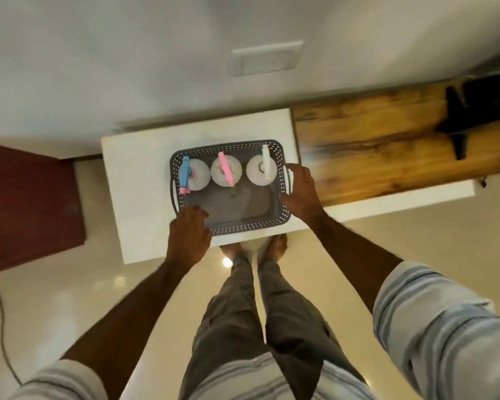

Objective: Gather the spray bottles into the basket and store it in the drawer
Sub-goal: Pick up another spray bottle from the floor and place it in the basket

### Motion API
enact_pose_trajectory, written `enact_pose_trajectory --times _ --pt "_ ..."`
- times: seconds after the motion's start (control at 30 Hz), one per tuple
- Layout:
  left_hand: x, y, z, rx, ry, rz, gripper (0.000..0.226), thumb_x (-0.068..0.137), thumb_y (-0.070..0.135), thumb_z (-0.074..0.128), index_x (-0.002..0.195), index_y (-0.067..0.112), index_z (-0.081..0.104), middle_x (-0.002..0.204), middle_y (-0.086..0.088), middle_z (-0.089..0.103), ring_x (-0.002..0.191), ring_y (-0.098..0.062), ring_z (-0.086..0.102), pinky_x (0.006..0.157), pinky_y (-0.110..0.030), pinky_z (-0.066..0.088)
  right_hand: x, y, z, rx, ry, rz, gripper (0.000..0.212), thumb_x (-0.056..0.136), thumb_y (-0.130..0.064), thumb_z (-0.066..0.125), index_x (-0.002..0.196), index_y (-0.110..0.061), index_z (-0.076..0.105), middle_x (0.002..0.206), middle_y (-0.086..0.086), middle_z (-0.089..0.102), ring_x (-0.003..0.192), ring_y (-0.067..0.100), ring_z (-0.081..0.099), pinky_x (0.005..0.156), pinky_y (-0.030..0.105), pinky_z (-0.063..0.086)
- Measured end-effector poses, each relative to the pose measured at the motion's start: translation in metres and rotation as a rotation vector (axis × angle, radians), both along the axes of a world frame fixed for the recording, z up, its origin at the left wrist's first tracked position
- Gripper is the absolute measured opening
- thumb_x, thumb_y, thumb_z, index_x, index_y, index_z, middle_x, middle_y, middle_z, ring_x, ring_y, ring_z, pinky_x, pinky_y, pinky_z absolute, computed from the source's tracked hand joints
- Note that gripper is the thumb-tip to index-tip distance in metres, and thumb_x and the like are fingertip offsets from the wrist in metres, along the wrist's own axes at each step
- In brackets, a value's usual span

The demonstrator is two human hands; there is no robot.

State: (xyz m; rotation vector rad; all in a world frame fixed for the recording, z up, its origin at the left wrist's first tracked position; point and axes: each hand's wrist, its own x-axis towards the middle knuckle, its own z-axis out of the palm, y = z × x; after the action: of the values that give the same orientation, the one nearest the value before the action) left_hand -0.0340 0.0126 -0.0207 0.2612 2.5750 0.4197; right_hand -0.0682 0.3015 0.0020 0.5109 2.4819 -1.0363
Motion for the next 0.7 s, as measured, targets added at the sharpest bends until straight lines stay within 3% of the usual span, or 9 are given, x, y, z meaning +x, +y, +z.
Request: enact_pose_trajectory --times 0.13,0.2,0.3,0.43,0.7 --pt "0.008 0.054 0.05 0.015 0.002 -0.407 0.046 0.088 0.022 0.063 0.131 0.009 0.055 0.142 -0.015 0.052 0.132 -0.034 0.049 0.104 -0.046 0.042 0.066 0.026 0.049 0.059 -0.037 0.079 0.073 0.084 -0.013 0.07 0.147 -0.007 0.035 0.146 0.017 0.038 0.134 0.036 0.039 0.111 0.041 0.033" --pt "0.009 0.09 0.07 -0.02 -0.006 -0.57 0.057 0.095 0.033 0.053 0.147 0.012 0.041 0.157 -0.014 0.036 0.147 -0.034 0.032 0.117 -0.05 0.03 0.103 0.041 0.069 0.146 0.004 0.124 0.074 0.087 -0.024 0.069 0.15 -0.007 0.032 0.151 0.016 0.038 0.138 0.035 0.038 0.114 0.042 0.033" --pt "0.018 0.152 0.097 -0.06 0.045 -0.848 0.067 0.1 0.047 0.039 0.155 0.013 0.024 0.163 -0.012 0.024 0.152 -0.032 0.02 0.12 -0.055 0.022 0.172 0.07 0.095 0.278 0.012 0.081 0.081 0.092 -0.044 0.059 0.155 -0.009 0.022 0.158 0.013 0.031 0.145 0.032 0.03 0.118 0.047 0.027" --pt "0.048 0.244 0.128 -0.029 0.145 -1.101 0.071 0.1 0.057 0.031 0.156 0.015 0.022 0.163 -0.012 0.024 0.152 -0.034 0.018 0.12 -0.055 0.019 0.27 0.11 0.113 0.388 -0.046 -0.093 0.089 0.092 -0.061 0.047 0.157 -0.013 0.011 0.164 0.011 0.019 0.151 0.03 0.02 0.12 0.055 0.019" --pt "0.224 0.413 0.171 -0.008 0.282 -1.535 0.079 0.097 0.067 0.017 0.157 0.017 0.017 0.166 -0.01 0.019 0.155 -0.032 0.012 0.123 -0.056 0.013 0.499 0.177 0.14 0.431 -0.115 -0.575 0.089 0.092 -0.065 0.042 0.158 -0.016 0.006 0.166 0.009 0.011 0.153 0.029 0.012 0.122 0.055 0.012"
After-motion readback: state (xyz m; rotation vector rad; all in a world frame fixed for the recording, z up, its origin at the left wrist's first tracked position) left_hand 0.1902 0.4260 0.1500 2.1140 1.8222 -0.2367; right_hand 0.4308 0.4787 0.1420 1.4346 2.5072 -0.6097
